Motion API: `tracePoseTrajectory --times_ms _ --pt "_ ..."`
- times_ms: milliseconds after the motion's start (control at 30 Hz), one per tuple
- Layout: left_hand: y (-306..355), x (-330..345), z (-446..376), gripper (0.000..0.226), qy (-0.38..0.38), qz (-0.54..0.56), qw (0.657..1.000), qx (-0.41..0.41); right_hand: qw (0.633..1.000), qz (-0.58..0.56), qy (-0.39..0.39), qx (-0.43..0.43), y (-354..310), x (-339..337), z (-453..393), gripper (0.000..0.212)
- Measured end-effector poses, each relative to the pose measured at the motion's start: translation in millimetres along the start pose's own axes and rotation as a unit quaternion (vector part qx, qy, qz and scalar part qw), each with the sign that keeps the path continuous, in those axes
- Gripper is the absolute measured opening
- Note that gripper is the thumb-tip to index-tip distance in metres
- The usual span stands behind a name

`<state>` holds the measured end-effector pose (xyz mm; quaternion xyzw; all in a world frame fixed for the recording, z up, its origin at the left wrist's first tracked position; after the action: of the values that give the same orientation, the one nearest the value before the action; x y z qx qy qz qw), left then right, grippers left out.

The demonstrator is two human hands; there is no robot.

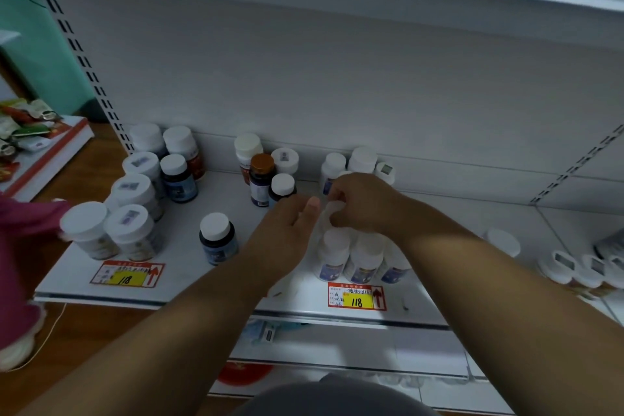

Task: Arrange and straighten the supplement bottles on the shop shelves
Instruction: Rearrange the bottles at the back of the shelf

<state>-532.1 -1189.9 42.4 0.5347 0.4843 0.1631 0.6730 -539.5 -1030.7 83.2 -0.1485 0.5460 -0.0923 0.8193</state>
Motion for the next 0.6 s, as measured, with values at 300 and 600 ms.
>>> tracePoseTrajectory --times_ms 300,600 --pt "10 0 -14 0.032 0.001 -0.035 0.999 0.004 0.991 -0.005 0.131 0.034 20 -18 3 0.036" --pt "20 6 -31 0.024 -0.027 -0.027 0.999 -0.003 0.988 0.084 0.105 0.076 29 -5 -16 0.041"
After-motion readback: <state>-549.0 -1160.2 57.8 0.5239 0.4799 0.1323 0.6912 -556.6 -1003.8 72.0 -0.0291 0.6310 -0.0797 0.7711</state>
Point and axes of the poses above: each hand's wrist, its own z-axis away from the middle knuckle, its own x-axis out of the palm, y = z × x, the point moved 3 cm from there along -z, towards the middle knuckle, and after that the axes turned 12 degrees about -y, right-handed, at the moved point
